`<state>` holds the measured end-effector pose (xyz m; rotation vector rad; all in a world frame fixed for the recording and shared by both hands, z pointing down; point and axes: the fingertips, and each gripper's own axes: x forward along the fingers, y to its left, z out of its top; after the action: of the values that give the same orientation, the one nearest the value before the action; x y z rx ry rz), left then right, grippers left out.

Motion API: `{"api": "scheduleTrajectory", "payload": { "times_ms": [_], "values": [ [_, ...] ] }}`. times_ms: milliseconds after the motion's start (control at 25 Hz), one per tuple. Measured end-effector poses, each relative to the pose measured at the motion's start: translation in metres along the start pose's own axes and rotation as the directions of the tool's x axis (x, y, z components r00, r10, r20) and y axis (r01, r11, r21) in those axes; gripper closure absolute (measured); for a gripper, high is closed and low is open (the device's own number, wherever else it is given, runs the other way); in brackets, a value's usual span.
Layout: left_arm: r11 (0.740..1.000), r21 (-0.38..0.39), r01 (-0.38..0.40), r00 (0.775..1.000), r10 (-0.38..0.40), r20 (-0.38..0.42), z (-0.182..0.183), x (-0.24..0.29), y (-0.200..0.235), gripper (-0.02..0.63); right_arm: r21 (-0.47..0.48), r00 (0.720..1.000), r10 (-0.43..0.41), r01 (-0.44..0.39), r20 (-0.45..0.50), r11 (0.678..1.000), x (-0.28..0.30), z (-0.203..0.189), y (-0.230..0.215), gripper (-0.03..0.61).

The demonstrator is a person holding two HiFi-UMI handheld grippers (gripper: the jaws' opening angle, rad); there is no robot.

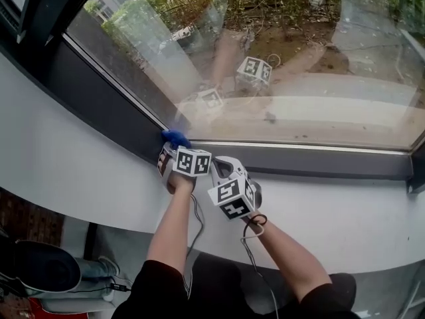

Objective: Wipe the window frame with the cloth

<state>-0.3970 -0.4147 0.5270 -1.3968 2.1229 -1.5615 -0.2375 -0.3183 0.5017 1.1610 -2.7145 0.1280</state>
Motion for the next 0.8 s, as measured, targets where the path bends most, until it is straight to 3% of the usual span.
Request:
{"api": "scheduleTrajectory", "payload": {
  "times_ms": [360, 800],
  "values": [
    [0.998, 0.030, 0.051, 0.999, -0.051, -0.009, -0.002, 0.003, -0.009, 0.560, -0.002, 1.000, 0.000, 0.000, -0.027, 1.000, 0.002, -0.010, 0.006, 0.572],
    [0.980, 0.153, 0.131, 0.989, -0.139, 0.046, 0.004, -0.023, -0.036, 0.560, 0.020, 0.998, -0.042, 0.043, -0.041, 0.999, -0.027, -0.017, 0.009, 0.572]
  ]
}}
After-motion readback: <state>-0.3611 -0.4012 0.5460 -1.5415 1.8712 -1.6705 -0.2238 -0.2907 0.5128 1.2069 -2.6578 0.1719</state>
